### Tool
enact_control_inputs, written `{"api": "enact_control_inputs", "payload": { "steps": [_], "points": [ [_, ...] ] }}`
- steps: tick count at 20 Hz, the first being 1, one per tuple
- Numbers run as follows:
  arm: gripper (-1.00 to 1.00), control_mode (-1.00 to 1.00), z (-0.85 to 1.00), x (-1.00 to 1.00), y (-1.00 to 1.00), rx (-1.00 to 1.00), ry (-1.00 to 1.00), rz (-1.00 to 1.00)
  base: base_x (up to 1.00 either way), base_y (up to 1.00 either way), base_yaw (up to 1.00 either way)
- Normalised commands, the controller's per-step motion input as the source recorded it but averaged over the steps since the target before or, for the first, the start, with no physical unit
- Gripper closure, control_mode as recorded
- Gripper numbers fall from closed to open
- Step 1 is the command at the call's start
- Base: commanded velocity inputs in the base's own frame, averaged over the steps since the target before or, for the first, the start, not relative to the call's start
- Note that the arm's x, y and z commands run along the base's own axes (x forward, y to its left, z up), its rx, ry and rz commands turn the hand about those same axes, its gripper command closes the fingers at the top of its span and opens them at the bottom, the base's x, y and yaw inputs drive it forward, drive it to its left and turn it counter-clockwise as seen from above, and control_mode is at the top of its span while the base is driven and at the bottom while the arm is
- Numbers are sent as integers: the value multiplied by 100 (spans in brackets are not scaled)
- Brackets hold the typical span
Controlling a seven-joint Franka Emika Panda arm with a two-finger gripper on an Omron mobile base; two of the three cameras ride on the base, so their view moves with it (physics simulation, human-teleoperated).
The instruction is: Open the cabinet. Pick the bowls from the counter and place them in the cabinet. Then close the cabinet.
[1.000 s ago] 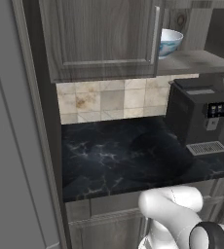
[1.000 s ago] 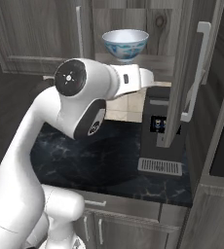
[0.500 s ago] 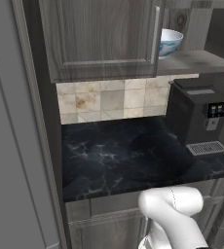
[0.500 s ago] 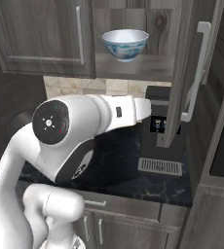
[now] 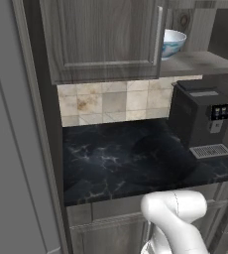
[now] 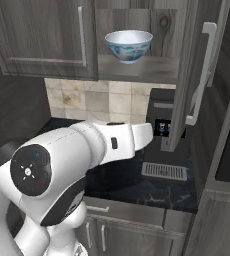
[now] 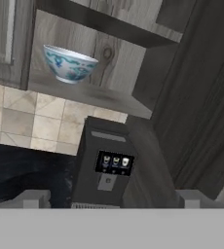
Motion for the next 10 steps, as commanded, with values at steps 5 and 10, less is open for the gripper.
{"api": "enact_control_inputs", "payload": {
  "steps": [5,10],
  "points": [
    [-100,-100,0,-1,-27,4,-8,2,0,0,0],
    [-100,-100,0,0,-54,5,-4,0,0,0,0]
  ]
}}
